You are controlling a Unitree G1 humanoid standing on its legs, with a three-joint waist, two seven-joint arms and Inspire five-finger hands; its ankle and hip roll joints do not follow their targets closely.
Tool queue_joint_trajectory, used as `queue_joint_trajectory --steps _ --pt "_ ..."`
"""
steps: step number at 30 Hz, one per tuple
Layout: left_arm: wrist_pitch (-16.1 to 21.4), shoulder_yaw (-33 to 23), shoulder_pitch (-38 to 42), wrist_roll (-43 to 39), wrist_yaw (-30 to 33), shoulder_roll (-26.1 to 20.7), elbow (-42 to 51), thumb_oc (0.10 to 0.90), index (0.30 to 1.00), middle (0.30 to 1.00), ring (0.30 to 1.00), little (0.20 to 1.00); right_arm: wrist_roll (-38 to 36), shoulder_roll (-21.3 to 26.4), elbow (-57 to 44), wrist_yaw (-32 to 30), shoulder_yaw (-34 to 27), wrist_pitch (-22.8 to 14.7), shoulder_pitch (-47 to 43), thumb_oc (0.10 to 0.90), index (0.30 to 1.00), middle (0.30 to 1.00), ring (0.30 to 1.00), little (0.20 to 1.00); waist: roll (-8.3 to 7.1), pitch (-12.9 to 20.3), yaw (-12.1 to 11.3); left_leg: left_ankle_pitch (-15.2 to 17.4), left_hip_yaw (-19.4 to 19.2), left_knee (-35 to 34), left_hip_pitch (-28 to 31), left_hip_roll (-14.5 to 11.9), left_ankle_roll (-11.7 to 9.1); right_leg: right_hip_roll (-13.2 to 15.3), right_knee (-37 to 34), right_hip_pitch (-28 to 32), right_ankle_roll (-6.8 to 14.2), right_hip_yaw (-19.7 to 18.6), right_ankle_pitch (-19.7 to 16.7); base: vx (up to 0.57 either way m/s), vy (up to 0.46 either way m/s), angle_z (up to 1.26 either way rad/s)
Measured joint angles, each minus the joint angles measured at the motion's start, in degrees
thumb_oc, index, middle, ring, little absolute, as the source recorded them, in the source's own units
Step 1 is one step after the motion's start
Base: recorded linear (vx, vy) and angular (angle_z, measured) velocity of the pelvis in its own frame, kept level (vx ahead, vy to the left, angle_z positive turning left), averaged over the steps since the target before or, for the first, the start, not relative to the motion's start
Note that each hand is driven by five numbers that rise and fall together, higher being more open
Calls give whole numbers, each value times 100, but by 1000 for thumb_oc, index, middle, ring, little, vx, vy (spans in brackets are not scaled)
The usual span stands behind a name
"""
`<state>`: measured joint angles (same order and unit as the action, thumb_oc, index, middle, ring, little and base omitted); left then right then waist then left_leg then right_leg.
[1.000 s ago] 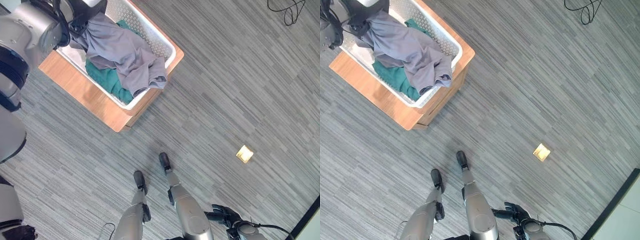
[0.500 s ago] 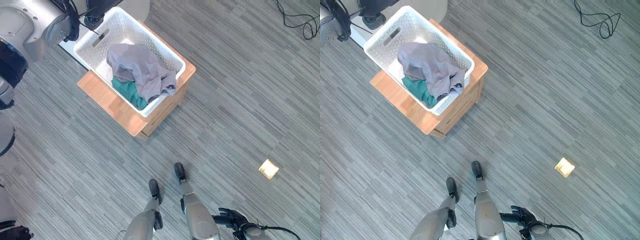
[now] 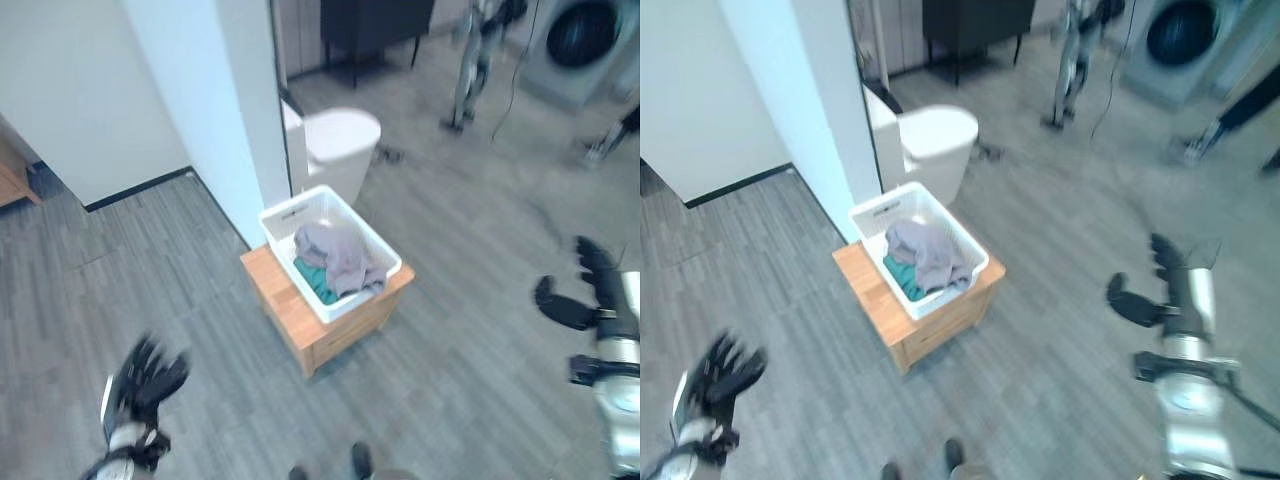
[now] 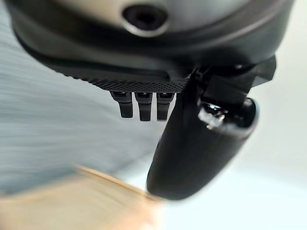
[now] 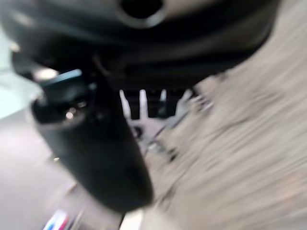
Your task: Pick up bed clothes into laundry basket.
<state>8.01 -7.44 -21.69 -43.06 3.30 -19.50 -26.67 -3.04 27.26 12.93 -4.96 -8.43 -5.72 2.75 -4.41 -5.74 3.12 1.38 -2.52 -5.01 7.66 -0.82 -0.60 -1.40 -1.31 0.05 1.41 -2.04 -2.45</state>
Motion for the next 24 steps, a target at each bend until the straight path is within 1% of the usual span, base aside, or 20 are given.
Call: queue_joint_trajectory --steps 1,2,3,4,5,6,7,8,9,10,13,15,17,21,24 --pt "-16 19 -82 -47 -27 160 2 800 900 900 900 900 -2 -291 -20 68 175 -27 71 800 900 900 900 900 -52 35 -11 -3 -15 1 10 -6 -4 13 39 -21 -3 -6 11 24 -32 -1" --pt "-97 405 -83 -104 -39 323 16 800 900 900 900 900 -17 -649 20 122 447 -119 202 800 900 900 900 900 -36 47 -30 -7 -11 1 15 33 -2 68 43 -15 14 -2 37 0 0 0" --pt "-102 733 -76 -141 -107 474 57 800 900 900 900 900 -39 -871 113 197 730 -72 248 800 900 900 900 900 48 79 -32 -15 -30 1 13 72 10 120 36 -10 21 -5 39 8 -32 -1" --pt "-104 963 -29 -166 -194 694 135 800 900 900 900 900 -78 -1018 236 277 1018 -31 362 800 900 900 900 900 169 116 -12 -15 -43 0 10 122 11 177 12 3 50 -18 25 0 0 0" --pt "-101 1208 93 -208 -296 1021 389 800 900 900 900 900 -131 -1072 275 413 1402 115 663 800 900 900 900 900 333 139 -3 -22 -33 0 24 185 25 246 -14 73 102 -3 1 16 -33 0" --pt "-89 1216 125 -214 -317 1189 638 800 900 900 900 900 -231 -1134 270 453 1558 169 868 800 900 900 900 900 460 141 45 -23 -31 0 35 220 28 279 -51 100 125 -11 -18 8 -14 5" --pt "-87 1274 206 -246 -376 1276 804 800 900 900 900 900 -286 -1163 270 516 1658 178 1074 800 900 900 900 900 590 149 87 -23 -22 0 47 248 30 305 -106 140 159 -13 -43 -9 -22 -6" --pt "-68 1354 380 -239 -419 1266 1002 800 900 900 900 900 -375 -1160 266 603 1711 239 1305 800 900 900 900 900 758 157 113 -21 -33 -2 59 263 38 315 -119 144 173 -49 -74 -6 -22 -8" --pt "-46 1377 449 -223 -410 1287 1101 800 900 900 900 900 -475 -1159 245 613 1720 274 1398 800 900 900 900 900 803 152 131 -22 -43 -1 72 262 44 312 -138 165 171 -65 -84 -10 -31 -13" --pt "52 1323 572 -179 -408 1232 1258 800 900 900 900 900 -693 -1131 192 620 1720 282 1590 800 900 900 900 900 848 143 227 -21 -41 -4 146 249 48 292 -222 273 149 -77 -121 0 -22 -6" --pt "137 1306 799 -180 -412 1242 1374 800 900 900 900 900 -918 -963 183 617 1716 267 1696 800 900 900 900 900 819 139 262 -9 -58 -8 215 168 65 204 -294 365 141 -124 -126 3 -21 -11" --pt "138 1376 845 -180 -417 1253 1373 800 900 900 900 900 -949 -831 183 607 1675 259 1693 800 900 900 900 900 767 104 264 -24 -59 -7 226 119 63 149 -295 350 115 -134 -143 7 -15 -4" --pt "138 1413 678 -185 -391 1315 1361 800 900 900 900 900 -961 -767 183 577 1606 257 1704 800 900 900 900 900 726 77 264 -35 -57 -6 230 68 46 93 -300 344 99 -132 -153 0 0 0" --pt "135 1412 386 -183 -236 1354 1306 800 900 900 900 900 -1180 -821 159 419 1436 229 1705 800 900 900 900 900 641 16 253 -63 -44 -6 208 2 3 25 -330 339 50 -124 -181 0 0 0" --pt "135 1427 233 -190 -130 1367 1173 800 900 900 900 900 -1320 -869 -19 222 1336 169 1732 800 900 900 900 900 637 9 259 -66 -45 -5 204 -2 0 20 -383 349 5 -127 -214 0 0 0"
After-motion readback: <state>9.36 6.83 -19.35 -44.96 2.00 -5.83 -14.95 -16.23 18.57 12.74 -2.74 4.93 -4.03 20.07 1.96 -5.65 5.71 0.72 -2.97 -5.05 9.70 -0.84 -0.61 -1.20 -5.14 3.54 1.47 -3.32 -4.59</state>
